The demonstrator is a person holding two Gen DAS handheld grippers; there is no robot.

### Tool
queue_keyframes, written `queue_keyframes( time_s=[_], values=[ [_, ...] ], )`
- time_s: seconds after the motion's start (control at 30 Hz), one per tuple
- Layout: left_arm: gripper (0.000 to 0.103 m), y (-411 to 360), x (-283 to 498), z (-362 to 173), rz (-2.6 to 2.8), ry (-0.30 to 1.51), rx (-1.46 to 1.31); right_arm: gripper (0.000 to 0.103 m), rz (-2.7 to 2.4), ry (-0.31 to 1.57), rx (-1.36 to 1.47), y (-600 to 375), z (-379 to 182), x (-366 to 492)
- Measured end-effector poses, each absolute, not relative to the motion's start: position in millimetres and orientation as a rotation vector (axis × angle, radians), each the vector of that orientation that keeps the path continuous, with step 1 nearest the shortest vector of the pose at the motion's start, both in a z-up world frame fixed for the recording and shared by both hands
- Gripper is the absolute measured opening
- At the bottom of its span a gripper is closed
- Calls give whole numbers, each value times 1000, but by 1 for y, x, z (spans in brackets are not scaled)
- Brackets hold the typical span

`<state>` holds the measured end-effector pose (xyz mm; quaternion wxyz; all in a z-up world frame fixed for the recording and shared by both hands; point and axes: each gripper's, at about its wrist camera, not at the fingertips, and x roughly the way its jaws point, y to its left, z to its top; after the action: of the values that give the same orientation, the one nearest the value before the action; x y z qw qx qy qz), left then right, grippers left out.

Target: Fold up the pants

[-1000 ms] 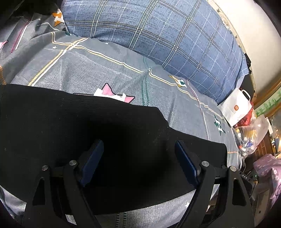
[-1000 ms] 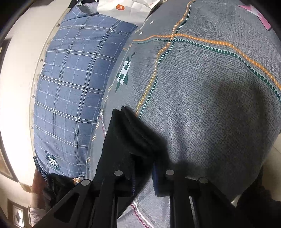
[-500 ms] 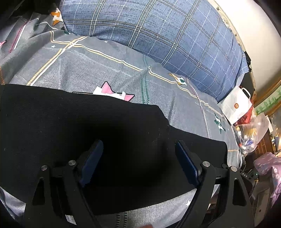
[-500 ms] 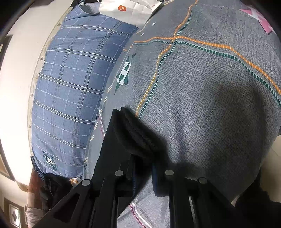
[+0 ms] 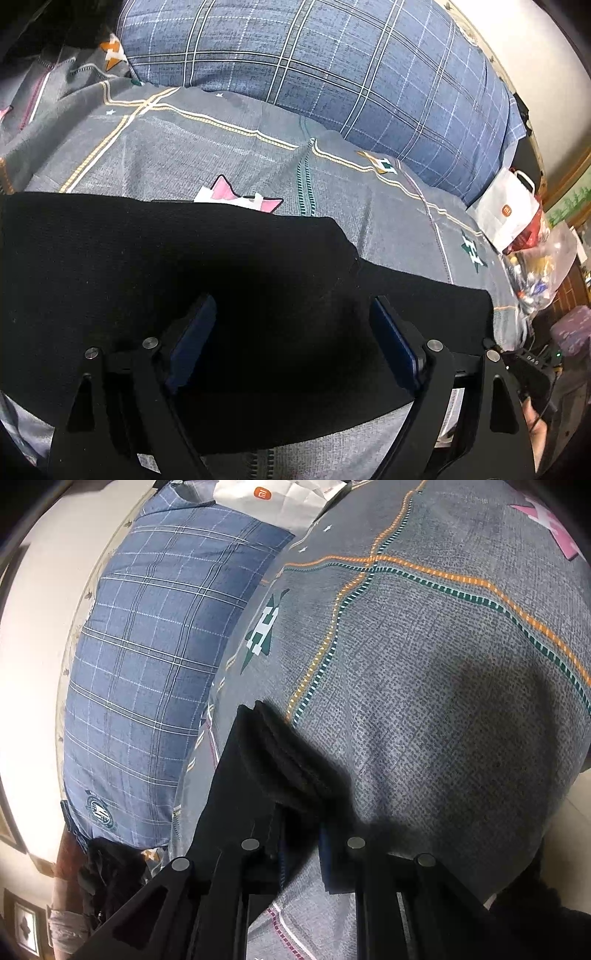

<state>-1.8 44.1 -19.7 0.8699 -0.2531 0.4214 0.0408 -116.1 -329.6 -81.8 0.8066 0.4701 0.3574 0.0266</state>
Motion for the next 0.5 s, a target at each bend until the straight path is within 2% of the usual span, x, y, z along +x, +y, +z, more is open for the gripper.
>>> queue_keyframes(
  time_s=[0.27,0.37,0.5],
  values=[
    [87,59,-3,-21,46,874,-638,13,78,768,1038,-335,-84,-119],
    [87,65,-4,-21,30,863,-699,9,79,743,981,-329,-75,-121],
    [87,70,-6,-19,17,849,-744,8,88,688,863,-316,-56,-126]
  ],
)
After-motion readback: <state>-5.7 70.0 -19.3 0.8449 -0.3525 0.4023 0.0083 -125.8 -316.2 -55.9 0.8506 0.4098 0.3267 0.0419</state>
